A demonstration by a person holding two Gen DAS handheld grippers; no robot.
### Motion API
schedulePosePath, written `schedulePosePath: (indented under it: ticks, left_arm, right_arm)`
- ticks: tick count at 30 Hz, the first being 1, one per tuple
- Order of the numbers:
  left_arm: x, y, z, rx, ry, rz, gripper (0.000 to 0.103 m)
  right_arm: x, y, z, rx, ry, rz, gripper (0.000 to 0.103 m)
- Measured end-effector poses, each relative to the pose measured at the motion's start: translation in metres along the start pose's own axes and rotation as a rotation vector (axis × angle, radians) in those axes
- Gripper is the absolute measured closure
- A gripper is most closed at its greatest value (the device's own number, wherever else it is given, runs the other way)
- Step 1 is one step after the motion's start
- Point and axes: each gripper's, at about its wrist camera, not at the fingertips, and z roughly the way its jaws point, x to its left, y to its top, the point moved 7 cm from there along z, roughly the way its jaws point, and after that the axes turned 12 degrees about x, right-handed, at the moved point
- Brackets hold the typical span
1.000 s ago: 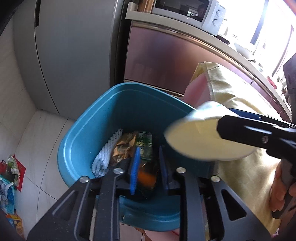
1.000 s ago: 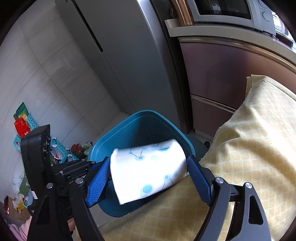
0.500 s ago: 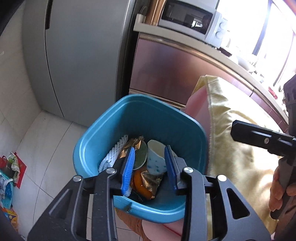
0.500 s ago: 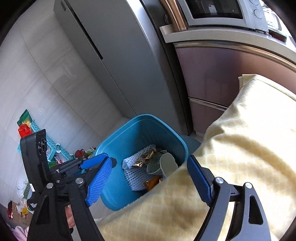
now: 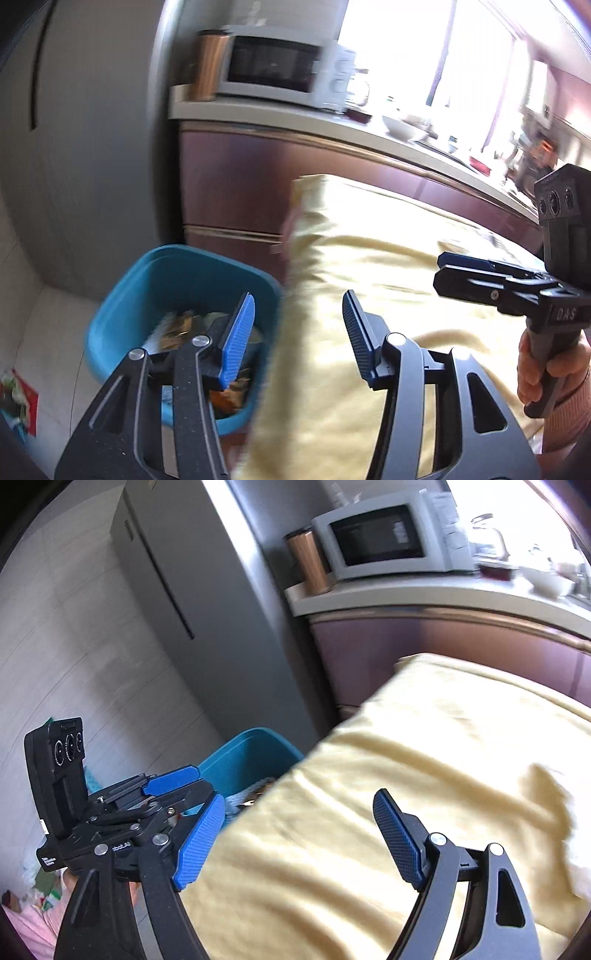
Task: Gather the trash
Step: 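Move both open tools back over the white tissues on the table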
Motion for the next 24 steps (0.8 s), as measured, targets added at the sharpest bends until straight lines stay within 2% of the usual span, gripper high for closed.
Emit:
schedulePosePath:
  ticks: [11,16,19,22,23,24]
  left_arm:
    - [-0.105,0.002,0.030,0.053,-0.136,0.158,0.054]
    - [-0.145,0.000,0.043,0.075,-0.162,0.224,0.053]
    - [-0.162,0.001,0.050,0.085,-0.172,0.253,0.052]
    - [-0.173,0.004,0.058,0.098,-0.185,0.266,0.052]
    - [-0.177,0.004,0.059,0.102,-0.187,0.269,0.052]
    - [-0.179,0.005,0.061,0.106,-0.189,0.272,0.052]
  right_arm:
    - [-0.110,-0.042,-0.095,-0.119,-0.244,0.175,0.025]
    - [-0.168,-0.058,-0.115,-0.126,-0.335,0.293,0.029]
    - [-0.195,-0.064,-0.110,-0.093,-0.337,0.347,0.030]
    - [-0.212,-0.072,-0.100,-0.052,-0.303,0.383,0.043]
    - [-0.214,-0.074,-0.094,-0.037,-0.284,0.389,0.050]
    - [-0.215,-0.076,-0.091,-0.029,-0.277,0.390,0.062]
